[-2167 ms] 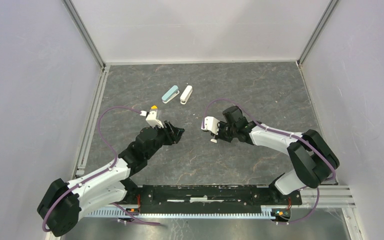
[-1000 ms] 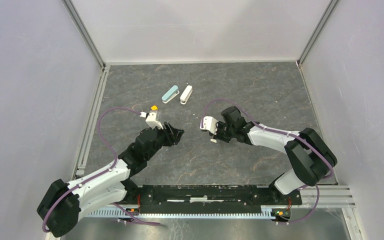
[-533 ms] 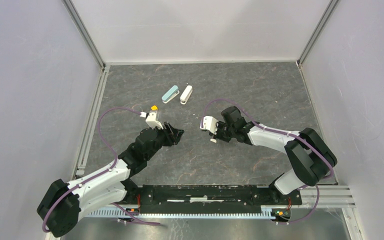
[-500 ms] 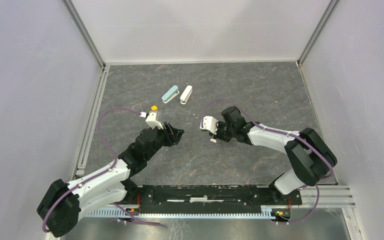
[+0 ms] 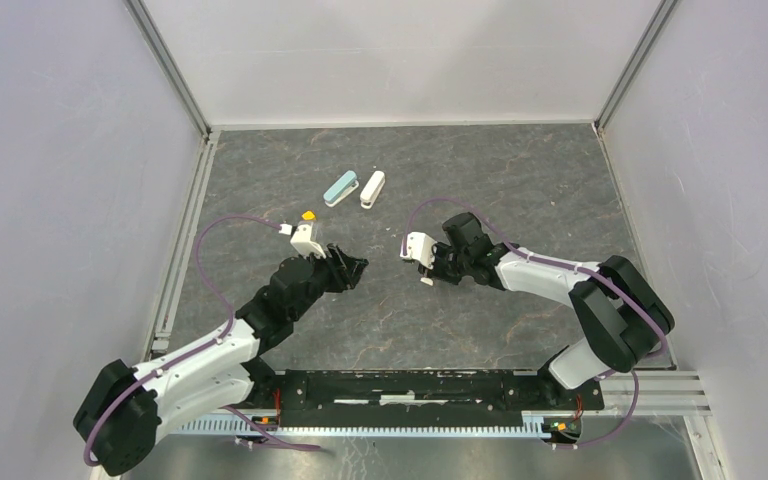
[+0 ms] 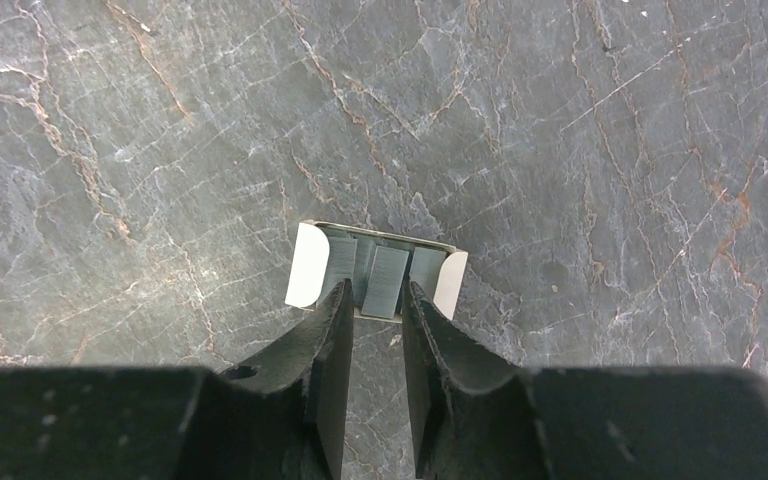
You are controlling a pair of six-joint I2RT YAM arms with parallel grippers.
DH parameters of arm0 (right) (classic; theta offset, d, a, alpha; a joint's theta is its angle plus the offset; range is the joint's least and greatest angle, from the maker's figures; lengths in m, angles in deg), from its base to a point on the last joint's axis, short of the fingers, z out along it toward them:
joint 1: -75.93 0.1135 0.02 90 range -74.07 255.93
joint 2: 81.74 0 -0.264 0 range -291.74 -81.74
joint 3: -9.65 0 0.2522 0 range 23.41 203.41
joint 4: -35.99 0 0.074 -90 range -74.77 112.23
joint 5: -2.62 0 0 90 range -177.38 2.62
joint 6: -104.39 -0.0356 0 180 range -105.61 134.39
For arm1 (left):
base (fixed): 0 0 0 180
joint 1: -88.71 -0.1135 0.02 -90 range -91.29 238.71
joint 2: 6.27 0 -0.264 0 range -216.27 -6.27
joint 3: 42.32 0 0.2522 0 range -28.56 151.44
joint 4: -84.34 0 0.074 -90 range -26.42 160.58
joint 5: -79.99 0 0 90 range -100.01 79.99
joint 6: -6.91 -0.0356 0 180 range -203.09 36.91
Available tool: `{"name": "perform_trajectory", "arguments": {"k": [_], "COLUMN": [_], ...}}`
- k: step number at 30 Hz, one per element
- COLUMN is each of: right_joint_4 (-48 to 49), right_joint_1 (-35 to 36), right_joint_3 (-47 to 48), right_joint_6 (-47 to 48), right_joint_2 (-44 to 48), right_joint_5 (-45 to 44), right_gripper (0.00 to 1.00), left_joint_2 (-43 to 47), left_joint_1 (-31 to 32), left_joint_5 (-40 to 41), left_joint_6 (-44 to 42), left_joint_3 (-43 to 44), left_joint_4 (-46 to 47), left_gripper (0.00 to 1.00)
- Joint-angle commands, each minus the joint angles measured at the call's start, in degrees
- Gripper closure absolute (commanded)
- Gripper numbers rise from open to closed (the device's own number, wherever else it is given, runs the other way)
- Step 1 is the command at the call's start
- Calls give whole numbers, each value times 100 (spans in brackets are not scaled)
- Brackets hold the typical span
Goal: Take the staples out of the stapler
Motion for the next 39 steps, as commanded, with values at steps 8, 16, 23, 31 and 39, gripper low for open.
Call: {"name": "perform_trajectory", "arguments": {"k": [8, 16, 23, 31, 39], "right_joint_4": [-347, -141, -235, -304, -568], "right_joint_1": [-381, -1379, -2098, -2456, -2839], "right_joint_3": [647, 512, 491, 372, 333], "right_joint_6": [-551, -1068, -1346, -1123, -971], "right_joint_2": [390, 321, -74, 543, 1276], "right_joint_5": [1078, 1760, 2440, 2849, 3323], "right_gripper": [71, 73, 74, 69, 59], "left_joint_2": [-32, -1289, -1619, -569, 151], "left_joint_1": [-19, 79, 403, 208, -86], "left_joint_5": [-179, -1206, -747, 99, 373], "left_joint_6": [190, 1113, 1173, -117, -1185], "left_joint_3": [20, -88, 201, 1216, 2432], "left_joint_4": [503, 1815, 1453, -799, -2175], "left_gripper": [39, 43, 43, 31, 9]}}
